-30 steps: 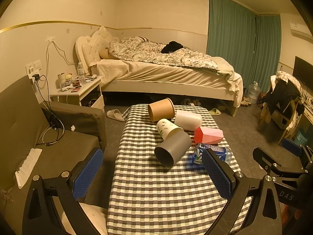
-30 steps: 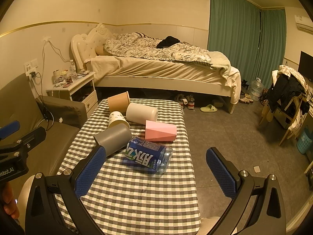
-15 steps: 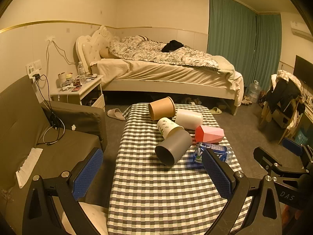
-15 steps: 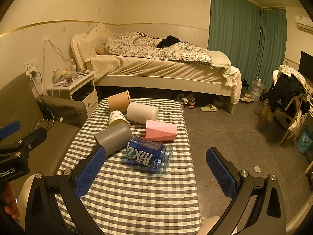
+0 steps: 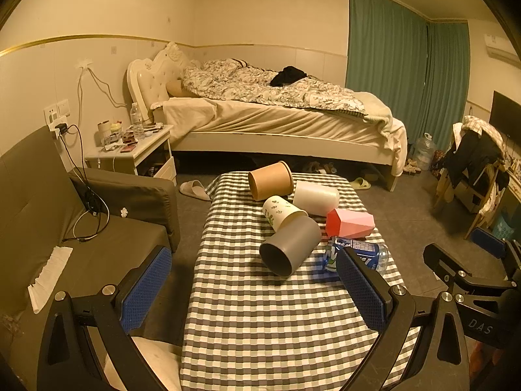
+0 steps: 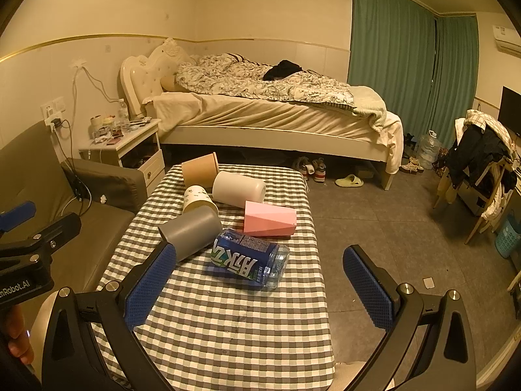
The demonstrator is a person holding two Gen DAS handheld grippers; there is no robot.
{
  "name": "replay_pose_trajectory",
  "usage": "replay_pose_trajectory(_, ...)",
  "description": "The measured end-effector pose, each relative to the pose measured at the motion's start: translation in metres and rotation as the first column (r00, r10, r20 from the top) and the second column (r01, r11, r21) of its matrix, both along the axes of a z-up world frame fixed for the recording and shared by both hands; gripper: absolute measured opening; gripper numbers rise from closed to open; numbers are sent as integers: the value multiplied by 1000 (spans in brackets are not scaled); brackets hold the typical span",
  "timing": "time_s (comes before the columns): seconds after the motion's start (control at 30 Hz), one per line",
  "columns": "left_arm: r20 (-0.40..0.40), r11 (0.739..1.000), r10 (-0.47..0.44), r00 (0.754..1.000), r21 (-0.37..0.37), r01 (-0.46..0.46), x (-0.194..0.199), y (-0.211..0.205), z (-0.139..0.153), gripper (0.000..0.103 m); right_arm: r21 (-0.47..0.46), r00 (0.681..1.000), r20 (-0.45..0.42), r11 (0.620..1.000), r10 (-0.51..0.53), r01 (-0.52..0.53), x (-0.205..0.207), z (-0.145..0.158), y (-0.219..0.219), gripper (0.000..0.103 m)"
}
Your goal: Flip cup upside down
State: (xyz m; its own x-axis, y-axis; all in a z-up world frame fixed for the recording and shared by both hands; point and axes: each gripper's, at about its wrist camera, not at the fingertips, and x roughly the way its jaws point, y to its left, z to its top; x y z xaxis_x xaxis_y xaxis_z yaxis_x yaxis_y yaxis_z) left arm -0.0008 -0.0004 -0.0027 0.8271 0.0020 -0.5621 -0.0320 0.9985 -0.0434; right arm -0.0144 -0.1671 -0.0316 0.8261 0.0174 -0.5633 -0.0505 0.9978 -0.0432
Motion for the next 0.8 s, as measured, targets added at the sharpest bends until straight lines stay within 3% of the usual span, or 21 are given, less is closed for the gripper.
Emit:
replay_pose_trajectory(0.5, -6, 1000, 7, 1000, -1, -7, -4, 4, -4, 103, -1, 1000, -1, 1000, 6, -6, 2, 4, 1, 103)
replay_pose_trajectory(0.8, -31, 1000, 18, 999, 3, -18, 12, 4, -6, 103, -4, 998, -3, 998, 70, -70, 25, 13, -6, 103)
